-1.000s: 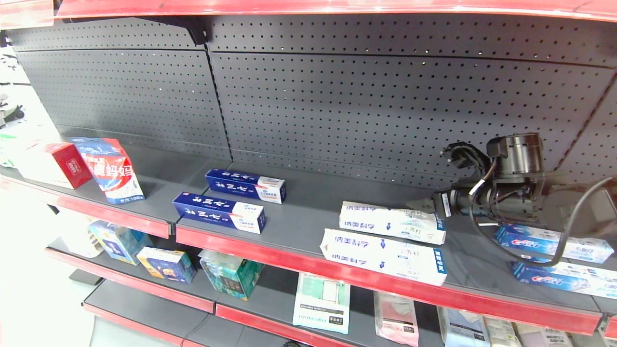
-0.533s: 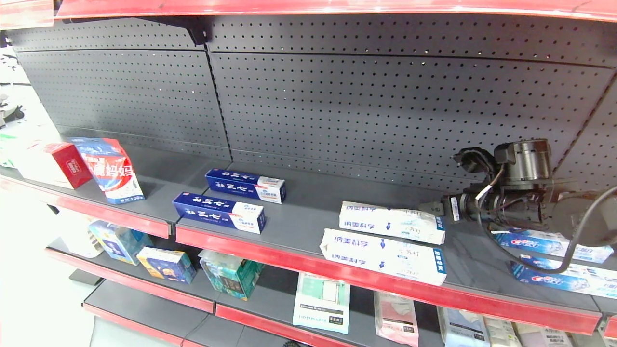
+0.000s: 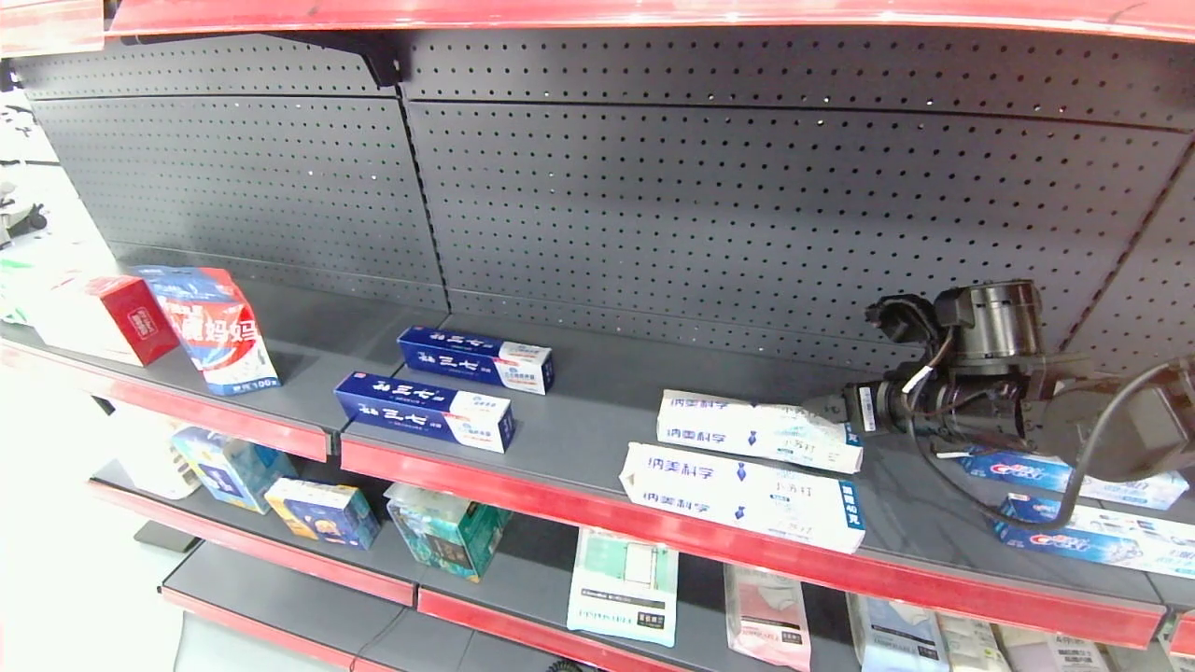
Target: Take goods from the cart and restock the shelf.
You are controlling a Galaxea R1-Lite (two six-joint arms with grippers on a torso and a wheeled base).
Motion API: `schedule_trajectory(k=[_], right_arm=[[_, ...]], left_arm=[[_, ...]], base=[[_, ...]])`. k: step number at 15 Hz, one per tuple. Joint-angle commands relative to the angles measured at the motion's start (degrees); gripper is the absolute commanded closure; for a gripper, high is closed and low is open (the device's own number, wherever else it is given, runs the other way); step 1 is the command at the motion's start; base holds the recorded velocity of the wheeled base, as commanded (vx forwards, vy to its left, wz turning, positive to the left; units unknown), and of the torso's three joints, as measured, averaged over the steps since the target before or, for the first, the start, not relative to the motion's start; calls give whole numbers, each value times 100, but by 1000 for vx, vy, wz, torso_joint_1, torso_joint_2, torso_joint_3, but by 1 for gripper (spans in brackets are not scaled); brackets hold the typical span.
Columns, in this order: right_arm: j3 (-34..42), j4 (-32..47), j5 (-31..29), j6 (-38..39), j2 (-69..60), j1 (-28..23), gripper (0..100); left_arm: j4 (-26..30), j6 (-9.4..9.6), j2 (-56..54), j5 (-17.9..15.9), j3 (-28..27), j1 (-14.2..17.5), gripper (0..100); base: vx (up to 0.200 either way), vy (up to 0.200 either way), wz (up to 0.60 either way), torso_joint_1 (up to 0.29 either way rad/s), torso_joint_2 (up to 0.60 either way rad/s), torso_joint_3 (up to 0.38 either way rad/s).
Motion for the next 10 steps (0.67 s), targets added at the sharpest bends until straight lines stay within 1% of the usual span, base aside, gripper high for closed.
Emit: schedule_trajectory(k=[1,5,10], right_arm=[[7,7,8,-11,-79,14,0],[279,25,8,-125,-105,-30,0],[323,25,8,-125,0,-3,0]], left_arm=[[0,-1,-1,3,0,0,0],[0,-1,-1,3,0,0,0],[0,-1,-1,3,0,0,0]], base=[[0,0,0,0,0,0],[0,0,0,0,0,0],[0,0,0,0,0,0]])
